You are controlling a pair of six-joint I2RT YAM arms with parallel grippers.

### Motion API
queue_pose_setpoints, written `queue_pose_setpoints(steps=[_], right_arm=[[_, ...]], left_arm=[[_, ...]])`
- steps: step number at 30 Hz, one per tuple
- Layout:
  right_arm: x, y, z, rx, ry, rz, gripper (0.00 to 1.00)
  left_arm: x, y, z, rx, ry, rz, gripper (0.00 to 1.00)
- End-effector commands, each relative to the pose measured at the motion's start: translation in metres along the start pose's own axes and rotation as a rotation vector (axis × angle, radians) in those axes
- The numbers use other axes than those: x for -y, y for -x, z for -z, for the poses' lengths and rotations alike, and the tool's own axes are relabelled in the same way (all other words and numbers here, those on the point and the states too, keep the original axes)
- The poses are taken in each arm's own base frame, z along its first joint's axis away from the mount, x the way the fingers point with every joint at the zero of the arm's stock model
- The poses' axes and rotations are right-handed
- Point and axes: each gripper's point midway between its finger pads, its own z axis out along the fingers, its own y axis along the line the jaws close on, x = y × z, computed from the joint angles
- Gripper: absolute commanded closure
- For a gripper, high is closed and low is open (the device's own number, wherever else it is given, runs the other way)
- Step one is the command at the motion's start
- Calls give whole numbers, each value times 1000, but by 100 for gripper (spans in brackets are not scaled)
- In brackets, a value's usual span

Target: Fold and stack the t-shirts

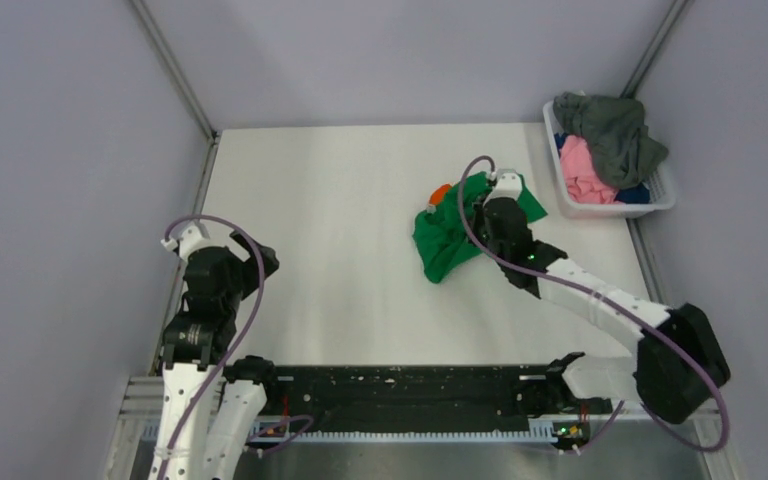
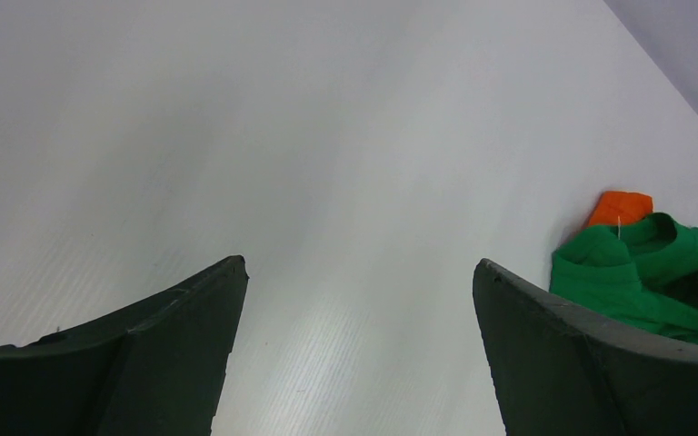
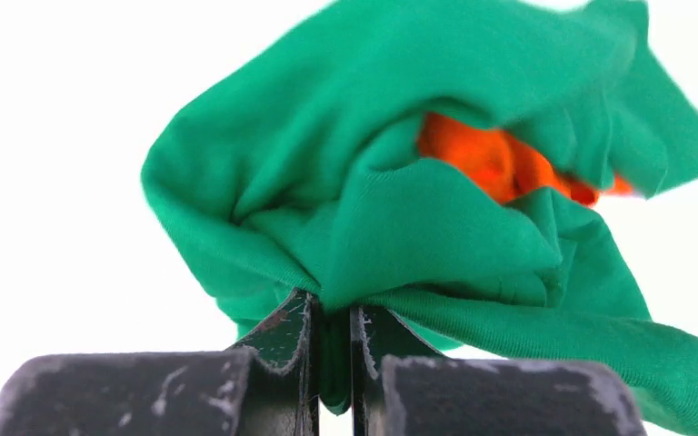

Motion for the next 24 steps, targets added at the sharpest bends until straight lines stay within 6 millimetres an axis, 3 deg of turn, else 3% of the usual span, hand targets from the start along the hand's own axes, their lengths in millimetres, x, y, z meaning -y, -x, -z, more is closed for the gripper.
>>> queue_pose_setpoints(steps=[1, 6, 10, 11, 13, 19, 22, 24], right_arm=[[-40, 132, 73, 325, 205, -67, 100], [-13, 251, 131, 611, 35, -64, 100], [29, 329, 135, 717, -177, -44, 100], [47, 357, 139, 751, -200, -63, 100], [67, 384, 130, 738, -209, -70, 100], [142, 431, 119, 753, -480, -52, 100], [182, 430, 96, 724, -580, -75, 100], [208, 415, 68, 667, -619, -97, 100]], left_arm=[[1, 2, -5, 18, -3, 6, 1], [3, 3, -7, 12, -7, 8, 1], [2, 2, -8, 9, -2, 4, 1], [1, 2, -8, 10, 5, 3, 1], [-1, 3, -8, 13, 18, -2, 1], [-4, 7, -8, 27, 37, -2, 1], [-6, 7, -9, 29, 51, -6, 1], [-7, 6, -11, 23, 57, -6, 1]])
